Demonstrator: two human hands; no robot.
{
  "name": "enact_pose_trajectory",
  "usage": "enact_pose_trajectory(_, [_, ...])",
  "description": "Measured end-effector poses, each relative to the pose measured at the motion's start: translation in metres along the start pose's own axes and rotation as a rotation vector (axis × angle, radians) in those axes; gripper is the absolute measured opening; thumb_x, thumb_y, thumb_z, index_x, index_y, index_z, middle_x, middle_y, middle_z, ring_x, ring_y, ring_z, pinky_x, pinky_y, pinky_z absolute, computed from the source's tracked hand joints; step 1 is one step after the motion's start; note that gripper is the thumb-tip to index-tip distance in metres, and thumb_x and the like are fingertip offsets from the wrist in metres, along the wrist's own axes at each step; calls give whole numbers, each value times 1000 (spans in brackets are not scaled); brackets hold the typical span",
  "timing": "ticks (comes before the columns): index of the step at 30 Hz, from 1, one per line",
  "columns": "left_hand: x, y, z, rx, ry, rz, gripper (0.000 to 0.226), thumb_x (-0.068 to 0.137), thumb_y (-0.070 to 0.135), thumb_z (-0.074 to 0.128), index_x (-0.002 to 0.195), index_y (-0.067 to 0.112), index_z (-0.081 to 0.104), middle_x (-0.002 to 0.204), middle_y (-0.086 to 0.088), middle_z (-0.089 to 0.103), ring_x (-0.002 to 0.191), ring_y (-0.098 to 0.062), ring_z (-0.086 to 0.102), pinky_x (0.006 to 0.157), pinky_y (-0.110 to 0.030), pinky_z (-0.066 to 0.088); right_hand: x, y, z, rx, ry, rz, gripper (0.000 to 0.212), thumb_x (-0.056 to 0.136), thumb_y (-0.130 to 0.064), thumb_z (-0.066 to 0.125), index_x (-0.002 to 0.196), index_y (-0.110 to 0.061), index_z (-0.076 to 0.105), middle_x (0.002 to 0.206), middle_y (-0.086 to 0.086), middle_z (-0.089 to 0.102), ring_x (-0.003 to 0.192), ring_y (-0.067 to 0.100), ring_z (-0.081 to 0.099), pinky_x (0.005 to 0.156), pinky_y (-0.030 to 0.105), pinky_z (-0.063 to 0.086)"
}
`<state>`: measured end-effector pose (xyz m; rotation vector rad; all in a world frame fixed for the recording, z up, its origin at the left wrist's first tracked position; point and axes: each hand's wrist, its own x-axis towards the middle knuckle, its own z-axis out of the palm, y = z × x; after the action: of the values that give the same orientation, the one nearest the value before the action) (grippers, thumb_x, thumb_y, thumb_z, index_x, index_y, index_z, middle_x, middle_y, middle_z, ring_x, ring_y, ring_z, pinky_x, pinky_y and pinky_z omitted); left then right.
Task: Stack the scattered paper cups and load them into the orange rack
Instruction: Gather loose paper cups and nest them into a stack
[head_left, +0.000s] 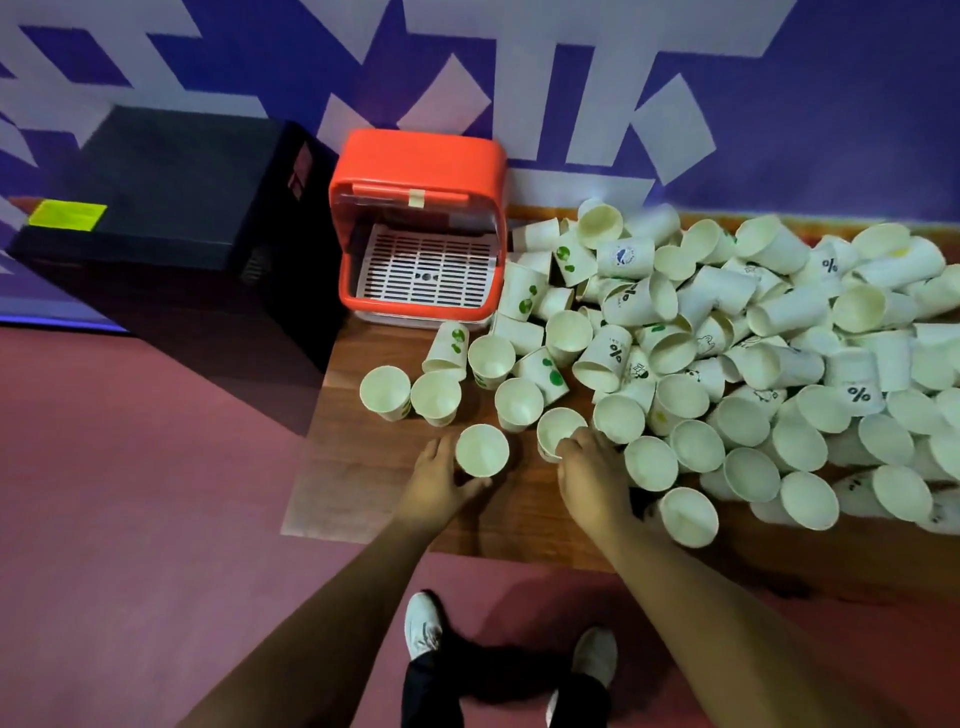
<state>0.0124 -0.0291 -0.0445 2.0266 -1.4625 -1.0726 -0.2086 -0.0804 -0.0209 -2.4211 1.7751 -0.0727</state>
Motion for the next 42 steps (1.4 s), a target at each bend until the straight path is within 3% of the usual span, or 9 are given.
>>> enact_pose_trajectory(11, [6, -5, -16, 59, -105, 21, 83, 70, 32, 85, 141, 22, 42, 133, -4, 51, 127, -21, 46, 105, -42, 44, -12, -32, -50, 470, 275, 23, 13, 71, -16, 80, 78, -18, 69, 117, 6, 52, 109, 22, 50, 89, 29, 44])
enact_pose_trajectory(14, [6, -16, -40, 121, -96, 56, 71, 73, 39, 73, 137, 23, 48, 126, -2, 54, 119, -22, 52, 99, -40, 49, -5, -49, -54, 557, 237, -43, 13, 72, -17, 76, 75, -18, 64, 137, 8, 44, 128, 25, 45, 97, 34, 46])
enact_pose_trajectory(17, [6, -25, -73, 82, 48, 58, 47, 83, 22, 74, 125, 12, 55, 115, -5, 55, 100, -18, 56, 91, -38, 51, 0, -62, -44, 569, 117, -80, 10, 76, -18, 72, 76, -16, 62, 148, 10, 36, 138, 29, 38, 103, 42, 45])
enact_pose_trajectory(19, [11, -32, -94, 102, 167, 24, 44, 85, 25, 75, 120, 9, 55, 111, -4, 51, 100, -21, 54, 90, -41, 51, 1, -69, -35, 550, 62, -69, 11, 76, -17, 72, 77, -16, 61, 147, 11, 38, 133, 33, 44, 100, 43, 47])
enact_pose_trajectory(22, [24, -42, -114, 108, 270, -52, 65, 78, 37, 81, 127, 9, 49, 128, -12, 42, 121, -32, 44, 102, -46, 45, -1, -78, -25, 469, 31, -91, 11, 74, -16, 73, 79, -15, 63, 141, 14, 43, 123, 35, 52, 94, 44, 51])
enact_pose_trajectory(25, [42, -44, -124, 98, 215, -99, 91, 71, 45, 86, 139, 11, 36, 149, -9, 26, 138, -31, 31, 112, -48, 39, -4, -88, -17, 371, 16, -57, 20, 74, -16, 76, 91, -15, 66, 138, 13, 45, 124, 33, 51, 95, 44, 52])
enact_pose_trajectory(29, [64, -45, -127, 146, 104, -56, 113, 68, 46, 88, 153, 10, 22, 162, -5, 18, 148, -27, 24, 117, -43, 31, -3, -101, -6, 316, -23, 16, 55, 73, -24, 82, 121, -15, 57, 138, 8, 45, 126, 27, 50, 101, 38, 49])
enact_pose_trajectory(34, [81, -51, -131, 153, 27, 4, 98, 72, 42, 86, 150, 11, 36, 158, -5, 34, 142, -26, 38, 112, -40, 35, -2, -112, 2, 328, -88, 124, 78, 69, -33, 85, 134, -20, 43, 141, 1, 43, 128, 23, 47, 104, 36, 45])
enact_pose_trajectory(42, [77, -58, -137, 197, 33, 64, 68, 76, 39, 83, 130, 12, 52, 125, -8, 61, 115, -29, 56, 87, -37, 45, -7, -116, 2, 326, -64, 190, 83, 75, -52, 75, 141, -19, 39, 139, 4, 42, 127, 22, 43, 103, 37, 43])
